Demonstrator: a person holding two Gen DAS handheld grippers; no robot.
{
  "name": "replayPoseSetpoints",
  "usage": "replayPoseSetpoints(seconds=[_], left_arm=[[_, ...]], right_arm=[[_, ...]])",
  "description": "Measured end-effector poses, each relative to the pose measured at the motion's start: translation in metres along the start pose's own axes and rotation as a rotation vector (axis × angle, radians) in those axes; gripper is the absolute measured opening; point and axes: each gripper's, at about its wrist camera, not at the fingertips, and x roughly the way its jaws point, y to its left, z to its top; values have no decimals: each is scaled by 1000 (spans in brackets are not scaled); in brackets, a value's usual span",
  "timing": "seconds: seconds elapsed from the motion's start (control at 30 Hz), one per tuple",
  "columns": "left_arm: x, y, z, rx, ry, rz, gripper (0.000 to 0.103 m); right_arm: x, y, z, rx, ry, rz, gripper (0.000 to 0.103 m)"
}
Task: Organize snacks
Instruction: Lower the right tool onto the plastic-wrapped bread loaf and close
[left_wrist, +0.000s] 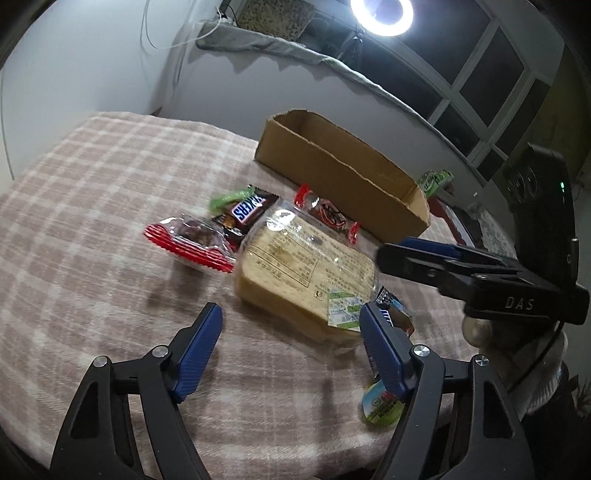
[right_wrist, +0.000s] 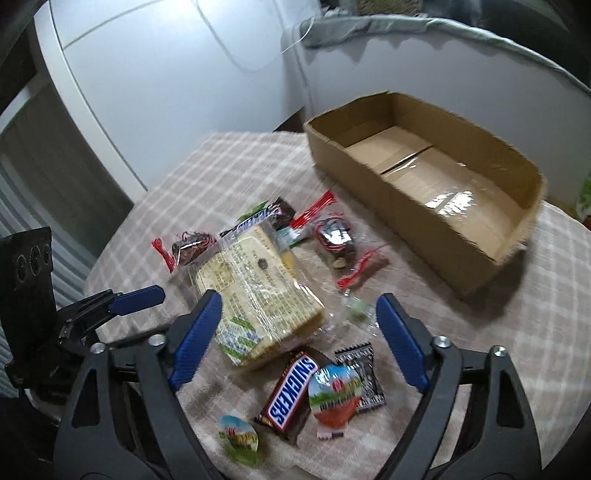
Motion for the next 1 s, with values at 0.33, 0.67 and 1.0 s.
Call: replayPoseSetpoints(seconds=[0.33, 0.67, 1.0], left_arm=[[17, 1, -1, 1, 33, -28, 60], [22, 0, 1, 8, 32, -41, 59], [24, -11, -5, 85, 30, -14, 58]], right_arm=[[42, -3, 13, 7, 113, 67, 72], [47, 2, 4, 51, 182, 169, 58], [49, 4, -2, 81, 197, 206, 55]])
